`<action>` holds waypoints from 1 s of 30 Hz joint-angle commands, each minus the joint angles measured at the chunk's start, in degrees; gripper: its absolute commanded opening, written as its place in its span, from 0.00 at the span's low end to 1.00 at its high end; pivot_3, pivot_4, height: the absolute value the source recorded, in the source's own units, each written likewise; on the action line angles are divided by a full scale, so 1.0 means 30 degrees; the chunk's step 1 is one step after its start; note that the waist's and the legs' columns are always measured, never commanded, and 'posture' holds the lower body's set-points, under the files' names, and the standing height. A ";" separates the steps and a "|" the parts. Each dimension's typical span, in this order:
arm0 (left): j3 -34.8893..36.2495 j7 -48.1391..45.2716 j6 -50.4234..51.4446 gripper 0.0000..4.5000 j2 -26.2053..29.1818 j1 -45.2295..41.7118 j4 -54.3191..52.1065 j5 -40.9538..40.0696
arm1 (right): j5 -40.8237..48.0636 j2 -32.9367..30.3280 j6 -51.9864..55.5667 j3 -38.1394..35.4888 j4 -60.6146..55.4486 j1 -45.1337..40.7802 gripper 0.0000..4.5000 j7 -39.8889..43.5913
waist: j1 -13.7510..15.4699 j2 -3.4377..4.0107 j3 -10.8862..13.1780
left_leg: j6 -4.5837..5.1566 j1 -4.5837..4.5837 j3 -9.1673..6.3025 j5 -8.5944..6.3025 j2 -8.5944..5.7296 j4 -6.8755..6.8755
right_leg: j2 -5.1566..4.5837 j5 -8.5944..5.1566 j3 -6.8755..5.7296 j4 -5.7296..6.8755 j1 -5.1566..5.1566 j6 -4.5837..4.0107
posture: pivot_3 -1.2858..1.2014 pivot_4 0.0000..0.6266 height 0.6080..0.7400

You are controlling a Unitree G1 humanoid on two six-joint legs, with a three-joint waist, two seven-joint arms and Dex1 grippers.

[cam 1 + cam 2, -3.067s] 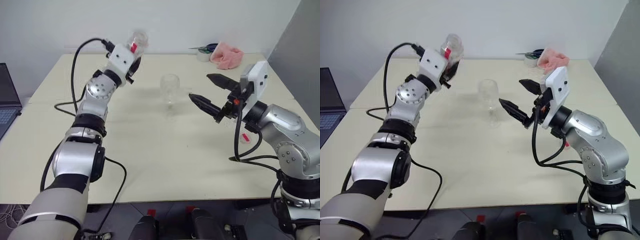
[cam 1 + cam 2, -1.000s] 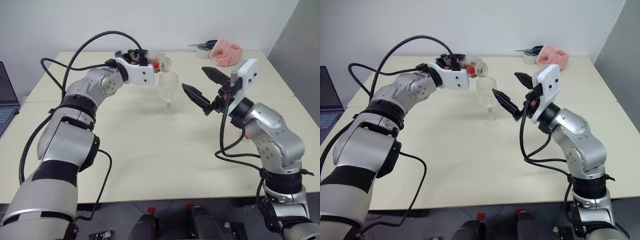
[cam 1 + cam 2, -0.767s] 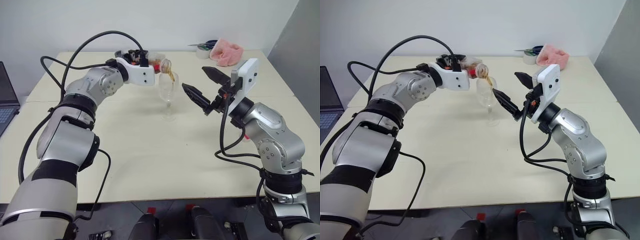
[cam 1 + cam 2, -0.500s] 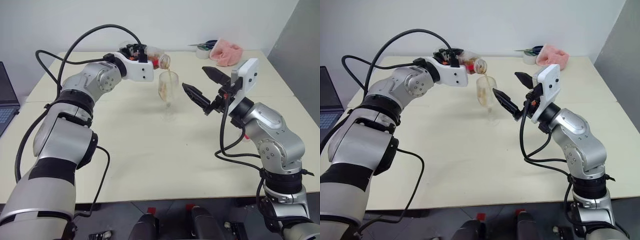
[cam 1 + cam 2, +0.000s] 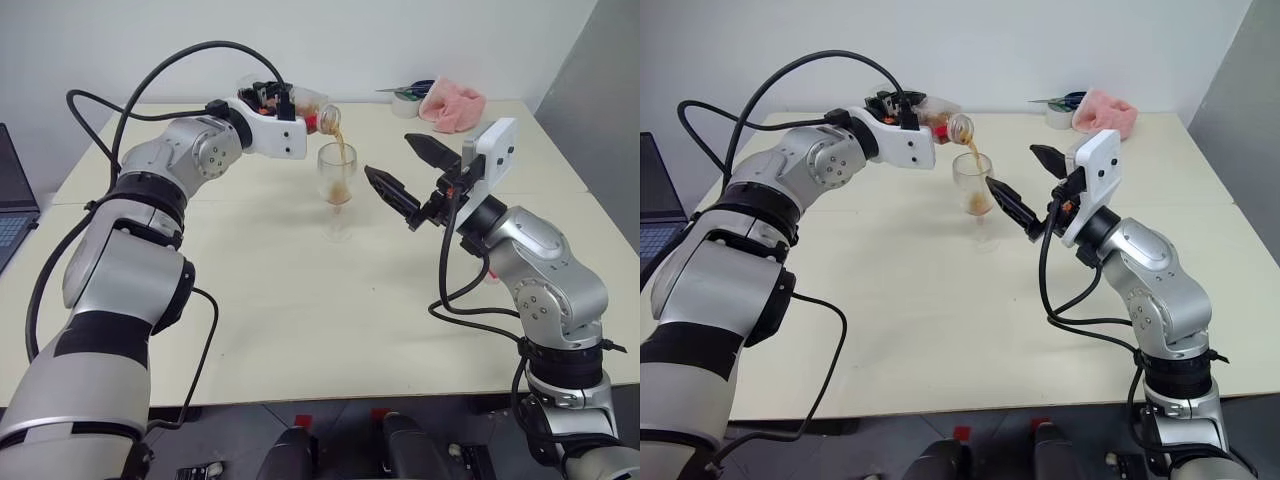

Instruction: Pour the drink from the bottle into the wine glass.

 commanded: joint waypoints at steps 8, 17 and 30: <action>-0.0022 0.0492 -0.0055 0.38 0.0212 -0.0953 -0.0157 0.0031 | 0.0220 0.0050 -0.0354 -0.0570 -0.0648 0.0012 1.00 -0.0134 | -0.0007 0.0000 0.0000 | 0.0000 0.0000 0.0001 0.0000 0.0000 0.0002 | 0.0000 0.0000 0.0001 0.0003 -0.0001 0.0000 | 0.52 0.24 1.00; -0.0064 0.0570 -0.0058 0.38 0.0232 -0.1009 -0.0157 0.0111 | 0.0216 -0.0003 -0.0310 -0.0545 -0.0709 0.0040 1.00 -0.0116 | -0.0010 0.0000 0.0000 | 0.0000 0.0000 0.0001 0.0000 0.0000 0.0005 | 0.0000 0.0000 0.0001 0.0008 -0.0001 0.0000 | 0.52 0.24 1.00; -0.0149 0.0629 -0.0127 0.38 0.0279 -0.1015 -0.0180 0.0148 | 0.0209 -0.0014 -0.0322 -0.0421 -0.0826 0.0114 1.00 -0.0049 | -0.0016 -0.0001 -0.0001 | 0.0000 0.0000 0.0004 0.0000 0.0000 0.0008 | 0.0000 0.0000 0.0002 0.0014 -0.0001 0.0000 | 0.52 0.24 1.00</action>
